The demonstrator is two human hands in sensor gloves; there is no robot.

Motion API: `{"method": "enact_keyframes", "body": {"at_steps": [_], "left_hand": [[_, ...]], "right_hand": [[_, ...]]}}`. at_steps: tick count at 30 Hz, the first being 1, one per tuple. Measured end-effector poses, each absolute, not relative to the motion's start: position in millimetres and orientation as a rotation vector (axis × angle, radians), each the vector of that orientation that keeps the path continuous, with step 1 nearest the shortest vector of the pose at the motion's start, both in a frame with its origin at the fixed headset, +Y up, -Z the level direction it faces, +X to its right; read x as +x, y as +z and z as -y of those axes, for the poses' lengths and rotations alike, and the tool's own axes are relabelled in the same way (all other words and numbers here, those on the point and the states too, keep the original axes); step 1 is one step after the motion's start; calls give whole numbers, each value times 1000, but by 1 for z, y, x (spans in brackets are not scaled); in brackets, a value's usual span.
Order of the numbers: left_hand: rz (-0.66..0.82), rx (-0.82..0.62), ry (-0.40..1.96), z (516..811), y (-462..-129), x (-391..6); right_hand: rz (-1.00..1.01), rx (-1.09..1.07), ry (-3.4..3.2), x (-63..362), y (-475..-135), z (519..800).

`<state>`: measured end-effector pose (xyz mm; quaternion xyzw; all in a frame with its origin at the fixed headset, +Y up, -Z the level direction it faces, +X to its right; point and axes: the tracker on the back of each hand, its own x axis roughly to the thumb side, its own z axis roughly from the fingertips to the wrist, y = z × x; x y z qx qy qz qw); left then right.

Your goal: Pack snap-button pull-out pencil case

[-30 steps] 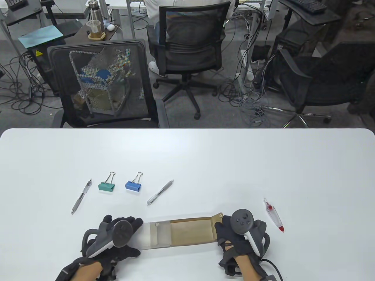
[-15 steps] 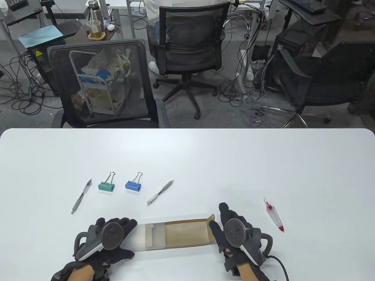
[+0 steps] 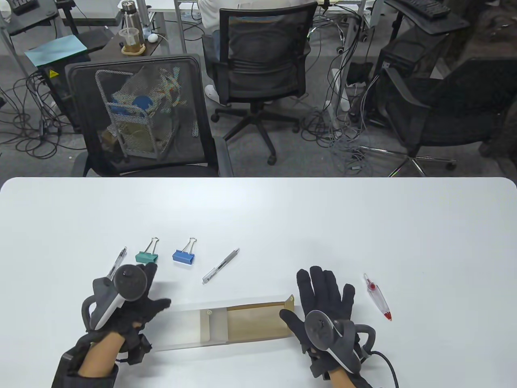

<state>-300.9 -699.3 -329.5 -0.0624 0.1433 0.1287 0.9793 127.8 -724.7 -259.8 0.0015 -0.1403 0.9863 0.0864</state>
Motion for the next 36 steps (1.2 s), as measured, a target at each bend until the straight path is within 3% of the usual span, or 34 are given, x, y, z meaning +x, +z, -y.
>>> {"method": "enact_keyframes", "body": {"at_steps": [5, 15, 30, 36], "left_hand": [[-536, -154, 129, 698, -381, -304], [-694, -245, -70, 733, -439, -297], [-712, -241, -49, 743, -447, -295], [-602, -120, 57, 714, -422, -292]], "right_hand": [[415, 6, 2949, 127, -259, 724], [410, 0, 2946, 127, -260, 725], [405, 7, 2955, 125, -260, 726], [391, 12, 2950, 124, -259, 727]]}}
